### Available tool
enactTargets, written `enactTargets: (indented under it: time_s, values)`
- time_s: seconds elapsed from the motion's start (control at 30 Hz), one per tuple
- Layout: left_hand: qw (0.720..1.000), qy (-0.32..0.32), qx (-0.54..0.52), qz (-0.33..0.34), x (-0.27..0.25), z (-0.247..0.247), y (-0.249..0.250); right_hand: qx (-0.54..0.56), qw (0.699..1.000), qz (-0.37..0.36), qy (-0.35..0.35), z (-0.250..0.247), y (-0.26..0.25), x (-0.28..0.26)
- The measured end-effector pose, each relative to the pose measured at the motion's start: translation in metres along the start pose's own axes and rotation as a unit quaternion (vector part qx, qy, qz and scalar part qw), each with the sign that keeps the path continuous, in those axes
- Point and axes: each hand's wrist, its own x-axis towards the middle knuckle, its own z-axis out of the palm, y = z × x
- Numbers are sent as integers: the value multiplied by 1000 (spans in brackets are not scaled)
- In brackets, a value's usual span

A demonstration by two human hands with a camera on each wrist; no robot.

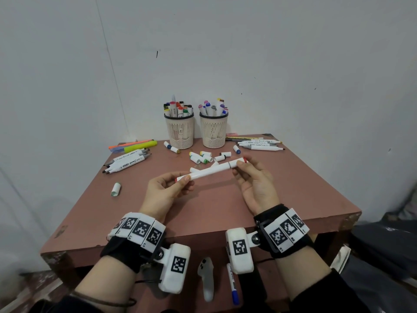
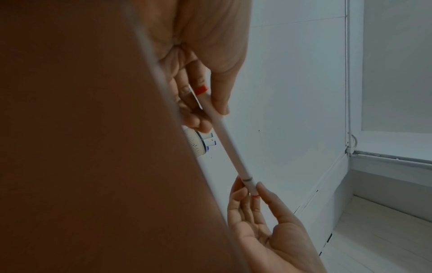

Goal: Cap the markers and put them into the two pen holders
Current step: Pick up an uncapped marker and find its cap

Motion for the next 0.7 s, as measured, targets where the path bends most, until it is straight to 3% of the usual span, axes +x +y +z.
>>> enactTargets:
  time_s: [0.7]
  values:
    - [998,6,1,-57,-1,2,0,-44,999,-13,-30,-3,7,2]
